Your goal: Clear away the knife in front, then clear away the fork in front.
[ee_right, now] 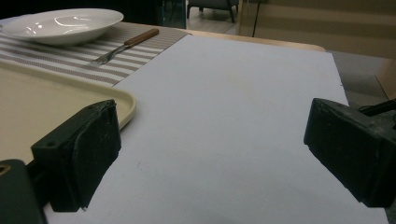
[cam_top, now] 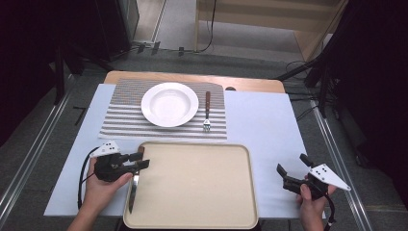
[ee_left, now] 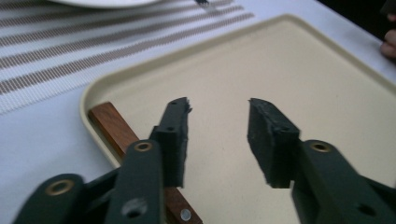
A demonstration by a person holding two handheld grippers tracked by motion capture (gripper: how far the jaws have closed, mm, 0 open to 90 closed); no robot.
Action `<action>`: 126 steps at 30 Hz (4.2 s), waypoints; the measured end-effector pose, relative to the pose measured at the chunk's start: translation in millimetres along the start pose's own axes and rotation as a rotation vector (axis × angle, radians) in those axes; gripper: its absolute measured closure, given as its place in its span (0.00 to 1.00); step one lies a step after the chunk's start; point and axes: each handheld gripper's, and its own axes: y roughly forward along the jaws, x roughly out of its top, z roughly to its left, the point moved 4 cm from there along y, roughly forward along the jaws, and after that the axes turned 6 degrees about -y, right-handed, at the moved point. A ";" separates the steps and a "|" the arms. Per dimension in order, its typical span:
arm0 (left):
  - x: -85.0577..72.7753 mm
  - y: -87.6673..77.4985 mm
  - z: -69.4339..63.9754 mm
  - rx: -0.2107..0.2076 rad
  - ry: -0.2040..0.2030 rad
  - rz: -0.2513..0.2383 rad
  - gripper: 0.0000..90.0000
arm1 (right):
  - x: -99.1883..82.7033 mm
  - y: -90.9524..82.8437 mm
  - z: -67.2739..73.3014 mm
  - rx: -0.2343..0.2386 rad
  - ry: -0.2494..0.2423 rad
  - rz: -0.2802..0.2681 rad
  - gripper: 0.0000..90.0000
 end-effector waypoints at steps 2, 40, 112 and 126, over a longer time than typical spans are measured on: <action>1.7 -3.8 1.4 0.000 -0.006 -0.028 0.51 | 0.0 0.3 0.1 -0.001 -0.003 0.002 0.03; -0.5 -48.4 47.3 0.144 0.070 -0.270 0.00 | 1.4 1.6 1.6 -0.023 -0.025 0.035 0.03; -9.0 -62.2 66.6 0.166 0.033 -0.379 0.00 | 140.3 222.6 83.4 0.210 -0.065 0.321 0.12; -9.2 -61.7 66.4 0.153 0.031 -0.384 0.00 | 138.4 271.8 95.5 0.133 0.002 0.414 0.47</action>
